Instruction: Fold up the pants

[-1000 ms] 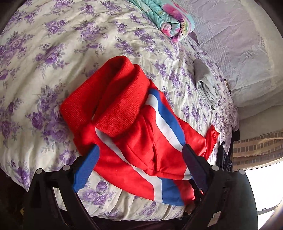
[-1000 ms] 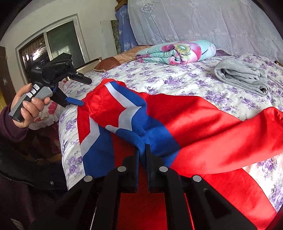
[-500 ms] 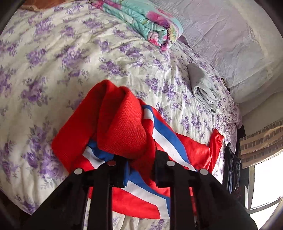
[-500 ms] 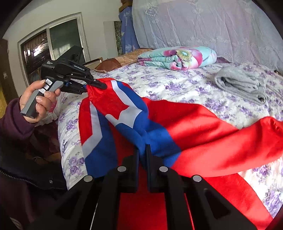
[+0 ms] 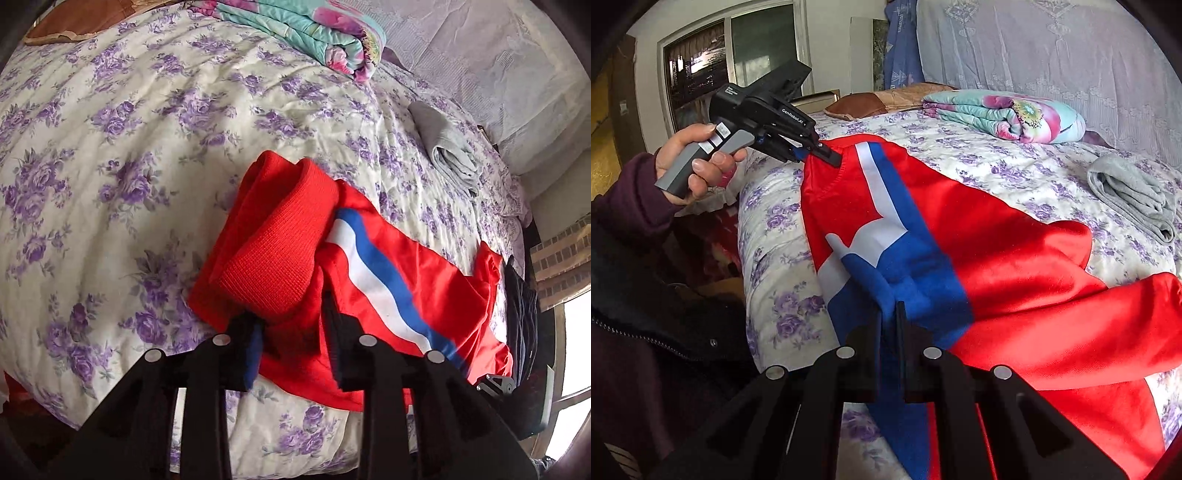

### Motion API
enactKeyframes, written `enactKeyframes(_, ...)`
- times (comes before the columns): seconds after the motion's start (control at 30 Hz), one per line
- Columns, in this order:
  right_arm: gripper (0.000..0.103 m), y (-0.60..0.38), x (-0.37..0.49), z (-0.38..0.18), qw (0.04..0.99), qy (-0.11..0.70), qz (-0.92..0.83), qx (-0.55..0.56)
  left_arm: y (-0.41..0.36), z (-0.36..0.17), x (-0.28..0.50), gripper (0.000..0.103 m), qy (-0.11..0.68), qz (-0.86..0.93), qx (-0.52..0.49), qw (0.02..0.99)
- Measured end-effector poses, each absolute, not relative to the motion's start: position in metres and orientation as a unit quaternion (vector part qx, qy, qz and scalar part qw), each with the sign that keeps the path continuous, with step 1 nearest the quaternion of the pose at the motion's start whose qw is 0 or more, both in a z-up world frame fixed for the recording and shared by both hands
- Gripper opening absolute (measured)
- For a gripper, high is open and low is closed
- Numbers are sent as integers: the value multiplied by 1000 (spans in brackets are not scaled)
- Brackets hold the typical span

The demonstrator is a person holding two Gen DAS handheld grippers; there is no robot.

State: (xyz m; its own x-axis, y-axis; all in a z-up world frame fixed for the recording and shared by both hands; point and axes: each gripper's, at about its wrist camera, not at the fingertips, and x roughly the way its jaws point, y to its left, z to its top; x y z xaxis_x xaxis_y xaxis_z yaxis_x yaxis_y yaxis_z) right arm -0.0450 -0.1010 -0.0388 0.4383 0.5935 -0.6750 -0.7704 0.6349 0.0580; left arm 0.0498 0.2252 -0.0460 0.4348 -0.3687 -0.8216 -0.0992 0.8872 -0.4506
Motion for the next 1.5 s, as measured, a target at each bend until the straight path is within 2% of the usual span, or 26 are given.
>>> enactKeyframes(0.2,8,-104,-52,-35,838,324,423,-116,217,-35,42,33,513,-66,-194,834)
enactKeyframes(0.27,7,-100,-52,-36,836,328,422,-123,220,-38,40,21,511,-53,-187,838)
enactKeyframes(0.43,8,-99,-55,-37,832,332,422,-135,221,-40,30,18,497,-40,-189,846)
enactKeyframes(0.57,8,-98,-58,-40,826,342,427,-135,216,-39,22,18,489,-29,-177,854)
enactKeyframes(0.67,8,-92,-60,-48,823,348,423,-151,216,-50,24,22,494,-19,-164,853)
enactKeyframes(0.73,11,-88,-62,-50,820,351,419,-168,215,-51,24,24,492,-21,-158,856)
enactKeyframes(0.77,15,-88,-64,-49,822,347,417,-172,214,-50,23,30,489,-24,-159,858)
enactKeyframes(0.8,33,-88,-65,-48,821,347,420,-172,213,-48,22,37,487,-31,-163,857)
enactKeyframes(0.87,56,-93,-70,-41,834,326,411,-170,210,-43,17,90,485,-20,-154,860)
enactKeyframes(1.13,58,-136,-49,-1,866,310,378,-109,218,-27,4,91,463,-27,-171,869)
enactKeyframes(1.17,58,-146,-39,8,877,307,356,-103,222,-27,5,89,463,-23,-184,867)
enactKeyframes(1.23,69,-176,-11,24,899,322,287,-70,229,-22,4,84,451,-23,-217,866)
enactKeyframes(1.27,79,-194,7,29,908,338,242,-46,228,-15,1,84,440,-27,-226,869)
enactKeyframes(1.33,80,-226,43,32,916,367,161,-19,214,0,-4,84,419,-44,-210,882)
enactKeyframes(1.4,88,-247,77,30,915,393,86,-22,189,7,-6,84,409,-73,-182,891)
enactKeyframes(1.5,92,-262,124,14,897,443,11,1,155,-11,4,84,431,-112,-165,880)
